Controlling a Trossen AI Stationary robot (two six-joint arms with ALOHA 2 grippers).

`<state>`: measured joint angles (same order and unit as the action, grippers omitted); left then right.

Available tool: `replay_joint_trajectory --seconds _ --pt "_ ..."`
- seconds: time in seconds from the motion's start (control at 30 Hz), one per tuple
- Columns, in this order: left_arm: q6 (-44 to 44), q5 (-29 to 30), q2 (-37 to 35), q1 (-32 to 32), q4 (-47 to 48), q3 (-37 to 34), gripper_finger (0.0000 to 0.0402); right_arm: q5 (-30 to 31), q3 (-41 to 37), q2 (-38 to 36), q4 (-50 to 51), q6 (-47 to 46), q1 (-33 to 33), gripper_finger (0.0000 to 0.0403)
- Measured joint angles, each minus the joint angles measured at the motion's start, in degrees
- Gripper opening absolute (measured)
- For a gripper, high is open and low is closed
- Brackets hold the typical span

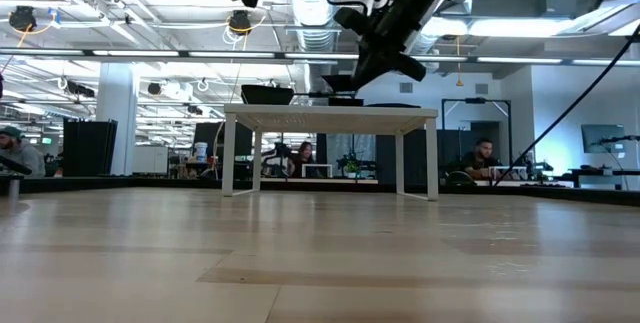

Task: Pick & Place Mini shaped plates
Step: Stack the square plate on top of the other square plates on the shelf

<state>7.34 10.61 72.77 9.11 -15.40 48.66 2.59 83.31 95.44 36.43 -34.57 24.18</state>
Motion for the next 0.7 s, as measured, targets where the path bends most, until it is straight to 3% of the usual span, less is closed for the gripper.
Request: replay_joint_trajectory --seconds 0.53,0.7 --pt "0.61 0.04 0.0 1.13 -0.03 0.0 0.0092 0.16 -0.11 1.57 1.81 -1.01 0.79 0.0006" --pt "0.62 0.04 0.0 1.11 -0.03 0.0 0.0092 -0.61 -0.11 1.55 2.87 -0.85 1.02 0.0025"
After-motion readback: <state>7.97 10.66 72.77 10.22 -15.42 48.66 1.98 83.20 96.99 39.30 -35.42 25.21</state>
